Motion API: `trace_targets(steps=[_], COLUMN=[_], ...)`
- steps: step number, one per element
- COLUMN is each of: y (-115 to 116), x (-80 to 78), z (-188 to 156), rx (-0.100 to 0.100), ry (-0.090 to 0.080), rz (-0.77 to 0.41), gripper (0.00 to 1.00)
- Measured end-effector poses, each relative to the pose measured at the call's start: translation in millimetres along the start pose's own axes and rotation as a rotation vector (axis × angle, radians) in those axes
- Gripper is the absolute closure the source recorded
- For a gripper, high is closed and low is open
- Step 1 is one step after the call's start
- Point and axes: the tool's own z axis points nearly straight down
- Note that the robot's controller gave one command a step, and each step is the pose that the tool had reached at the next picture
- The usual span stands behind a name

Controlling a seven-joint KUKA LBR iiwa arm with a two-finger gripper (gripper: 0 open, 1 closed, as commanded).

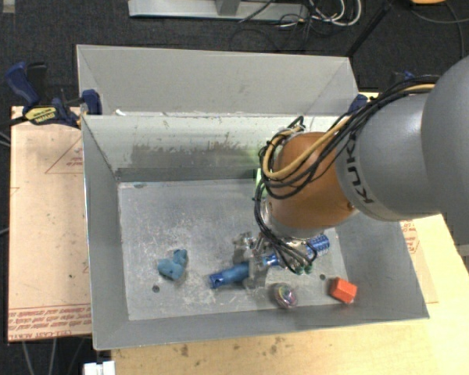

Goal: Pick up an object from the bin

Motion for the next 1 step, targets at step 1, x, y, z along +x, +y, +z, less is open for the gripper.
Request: trace_targets(steps=[1], y=[41.4], x=[-13.2], z=[-146.4], rx=[0.000], ry=[-0.011], rz=[0.017], gripper=[1.00])
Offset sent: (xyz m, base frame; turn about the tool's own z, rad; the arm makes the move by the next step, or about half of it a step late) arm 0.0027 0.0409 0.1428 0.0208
